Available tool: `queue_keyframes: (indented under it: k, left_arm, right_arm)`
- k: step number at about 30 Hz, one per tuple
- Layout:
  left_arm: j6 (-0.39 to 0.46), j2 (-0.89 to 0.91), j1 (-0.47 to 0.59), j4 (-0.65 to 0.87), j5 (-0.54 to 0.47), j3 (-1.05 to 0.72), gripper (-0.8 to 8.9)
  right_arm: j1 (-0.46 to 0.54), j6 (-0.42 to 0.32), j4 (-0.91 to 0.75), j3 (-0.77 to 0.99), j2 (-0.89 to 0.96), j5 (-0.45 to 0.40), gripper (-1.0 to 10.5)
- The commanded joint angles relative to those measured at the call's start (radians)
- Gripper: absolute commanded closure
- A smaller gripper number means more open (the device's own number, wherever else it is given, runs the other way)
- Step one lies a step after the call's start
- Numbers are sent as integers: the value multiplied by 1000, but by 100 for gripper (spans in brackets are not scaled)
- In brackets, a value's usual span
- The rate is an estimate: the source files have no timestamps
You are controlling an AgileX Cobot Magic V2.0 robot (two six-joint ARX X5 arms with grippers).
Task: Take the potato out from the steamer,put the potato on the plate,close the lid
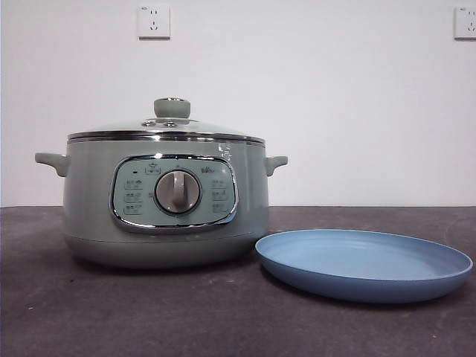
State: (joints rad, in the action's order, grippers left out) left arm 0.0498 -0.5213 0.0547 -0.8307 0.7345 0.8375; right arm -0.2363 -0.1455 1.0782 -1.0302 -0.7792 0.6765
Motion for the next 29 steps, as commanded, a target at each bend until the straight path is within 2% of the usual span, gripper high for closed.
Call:
queue_keyframes:
  k: [1,10,20,29]
  left_arm:
    - [-32,-23,-3,37,-5,10,149]
    - [-25,-233,-42,114,-66,164,149]
    - [-16,-559,-245,233,-245,354,149]
    - [11,-826,-394,348,-414,439,149]
  right_arm:
    - [-2,6,0,-3,0,-1,285]
    - [-2,7,0,-3,0,-2,285]
    - [-2,7,-1,-3,0,-2,285]
    - [-2,7,0,-3,0,-2,285]
